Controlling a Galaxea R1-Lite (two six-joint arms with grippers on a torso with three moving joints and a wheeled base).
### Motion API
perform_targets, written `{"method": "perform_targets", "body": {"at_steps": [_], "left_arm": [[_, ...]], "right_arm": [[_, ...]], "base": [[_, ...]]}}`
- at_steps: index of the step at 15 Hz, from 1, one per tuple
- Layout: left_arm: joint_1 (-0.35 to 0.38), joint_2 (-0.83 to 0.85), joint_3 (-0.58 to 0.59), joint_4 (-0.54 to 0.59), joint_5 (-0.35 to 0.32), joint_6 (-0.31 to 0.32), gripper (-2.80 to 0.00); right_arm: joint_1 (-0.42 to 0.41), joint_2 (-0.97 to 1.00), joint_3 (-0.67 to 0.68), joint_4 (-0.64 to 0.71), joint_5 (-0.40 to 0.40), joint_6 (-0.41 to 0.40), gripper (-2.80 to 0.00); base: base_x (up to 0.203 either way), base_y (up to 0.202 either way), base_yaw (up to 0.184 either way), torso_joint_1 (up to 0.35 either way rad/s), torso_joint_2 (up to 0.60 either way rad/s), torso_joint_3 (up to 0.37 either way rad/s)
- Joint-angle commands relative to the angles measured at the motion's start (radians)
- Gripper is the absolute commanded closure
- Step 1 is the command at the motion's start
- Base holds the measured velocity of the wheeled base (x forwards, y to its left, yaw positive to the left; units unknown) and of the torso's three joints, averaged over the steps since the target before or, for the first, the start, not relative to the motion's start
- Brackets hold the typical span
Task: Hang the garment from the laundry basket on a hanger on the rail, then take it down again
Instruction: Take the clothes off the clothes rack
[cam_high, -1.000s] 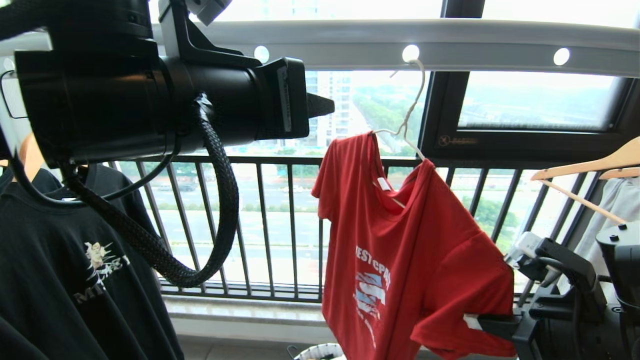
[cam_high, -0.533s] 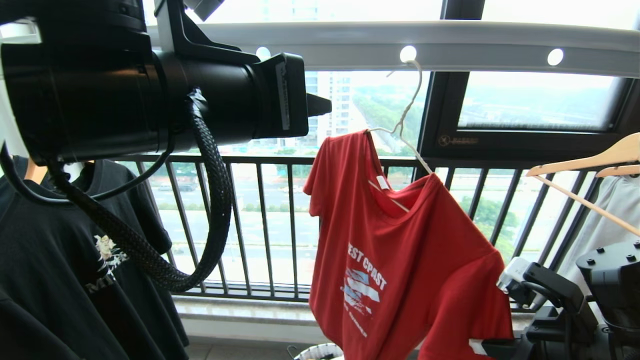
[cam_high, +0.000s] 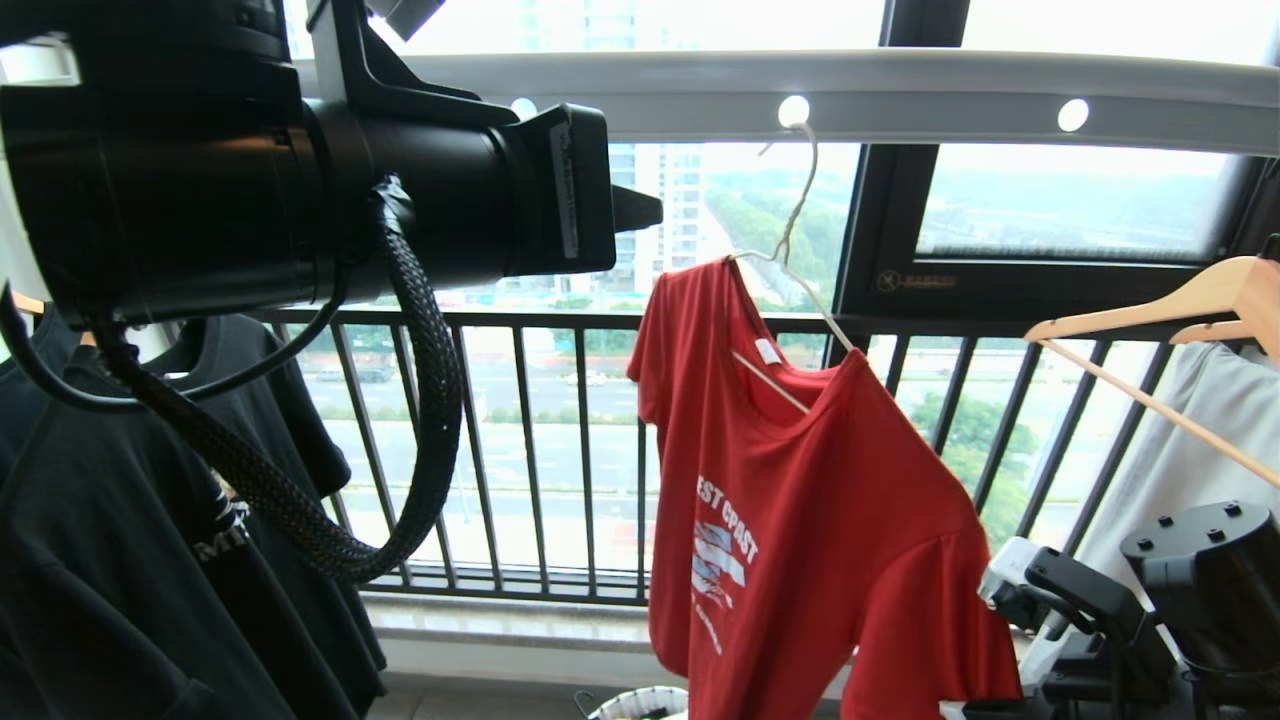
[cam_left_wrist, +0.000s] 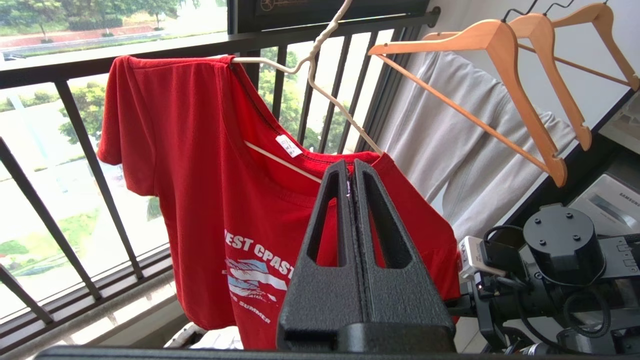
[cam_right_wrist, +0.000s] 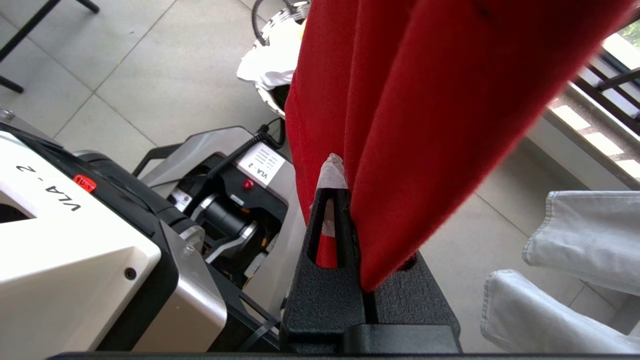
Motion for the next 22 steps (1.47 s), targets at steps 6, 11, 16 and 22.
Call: {"method": "perform_targets", "body": {"at_steps": [6, 11, 16, 22], "left_arm": [[0.000, 0.004, 0.000, 0.000, 0.000, -0.001, 0.00], [-0.002, 0.007, 0.002, 0.000, 0.000, -0.001, 0.00], [-0.002, 0.007, 0.002, 0.003, 0.000, -0.001, 0.00], [-0.014, 0.033, -0.005, 0.031, 0.001, -0.001, 0.00]], "right_arm": [[0.001, 0.034, 0.019, 0.000, -0.030, -0.003, 0.00], [0.001, -0.016, 0.029, -0.003, -0.048, -0.012, -2.80], [0.001, -0.174, 0.025, 0.054, -0.055, -0.027, -2.80], [0.000, -0.420, -0.215, 0.327, -0.059, -0.029, -2.80]], "base": [[0.000, 0.000, 0.000, 0.000, 0.00, 0.000], [0.000, 0.000, 0.000, 0.000, 0.00, 0.000], [0.000, 0.000, 0.000, 0.000, 0.00, 0.000], [0.000, 0.000, 0.000, 0.000, 0.00, 0.000]]}}
